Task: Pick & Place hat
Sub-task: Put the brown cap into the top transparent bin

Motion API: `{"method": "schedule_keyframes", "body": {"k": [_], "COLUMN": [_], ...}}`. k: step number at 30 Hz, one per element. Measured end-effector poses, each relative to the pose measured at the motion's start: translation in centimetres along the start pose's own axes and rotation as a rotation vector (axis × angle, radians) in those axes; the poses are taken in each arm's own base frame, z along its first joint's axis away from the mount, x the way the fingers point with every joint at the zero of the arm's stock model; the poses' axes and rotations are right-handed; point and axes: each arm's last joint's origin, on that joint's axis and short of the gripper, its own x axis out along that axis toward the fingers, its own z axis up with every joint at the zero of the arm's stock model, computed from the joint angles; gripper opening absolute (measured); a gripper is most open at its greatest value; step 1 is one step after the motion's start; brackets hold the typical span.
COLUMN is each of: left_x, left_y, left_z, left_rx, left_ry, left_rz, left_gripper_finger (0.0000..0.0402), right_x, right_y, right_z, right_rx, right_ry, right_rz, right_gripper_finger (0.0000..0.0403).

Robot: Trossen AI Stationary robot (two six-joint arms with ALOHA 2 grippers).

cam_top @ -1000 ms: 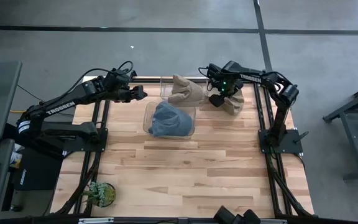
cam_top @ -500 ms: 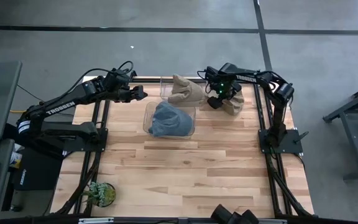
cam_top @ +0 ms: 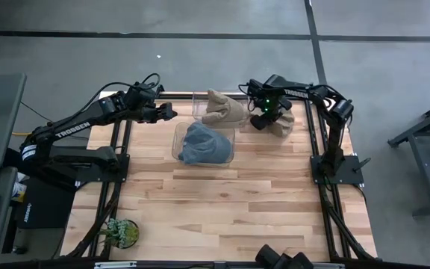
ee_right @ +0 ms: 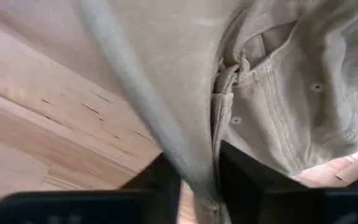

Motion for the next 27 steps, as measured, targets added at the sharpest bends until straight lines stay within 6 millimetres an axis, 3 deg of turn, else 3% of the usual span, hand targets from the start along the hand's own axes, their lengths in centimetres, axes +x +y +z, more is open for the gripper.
{"method": "schedule_keyframes", "body": {"k": [2, 4, 9, 13, 19, 27], "left_x": [0.0, 0.0, 0.0, 0.0, 0.0, 0.0], "left_y": [0.0, 0.0, 0.0, 0.0, 0.0, -0.1], "left_z": [0.0, 0.0, 0.0, 0.0, 0.0, 0.0], "left_rx": [0.000, 0.000, 0.000, 0.000, -0.001, 0.000], "left_ry": [0.000, 0.001, 0.000, 0.012, 0.011, 0.010], "left_rz": [0.000, 0.000, 0.000, -0.009, -0.010, -0.012], "left_gripper_finger": [0.0303, 0.0303, 0.0303, 0.0303, 0.0303, 0.0303], "right_x": [0.0, 0.0, -0.2, -1.5, -5.3, -11.3], "right_y": [0.0, 0.0, -0.2, -0.3, -0.4, -1.2], "right_z": [-0.1, -0.2, -1.0, -2.0, -4.4, -10.0], "right_rx": [-0.020, -0.037, -0.059, -0.082, -0.055, 0.020], "right_ry": [0.006, 0.019, 0.087, 0.066, -0.072, -0.352], "right_rz": [0.003, 0.009, -0.020, -0.046, -0.010, 0.074], "right_gripper_finger": [0.0037, 0.0016, 0.0012, 0.0012, 0.0012, 0.0012]}}
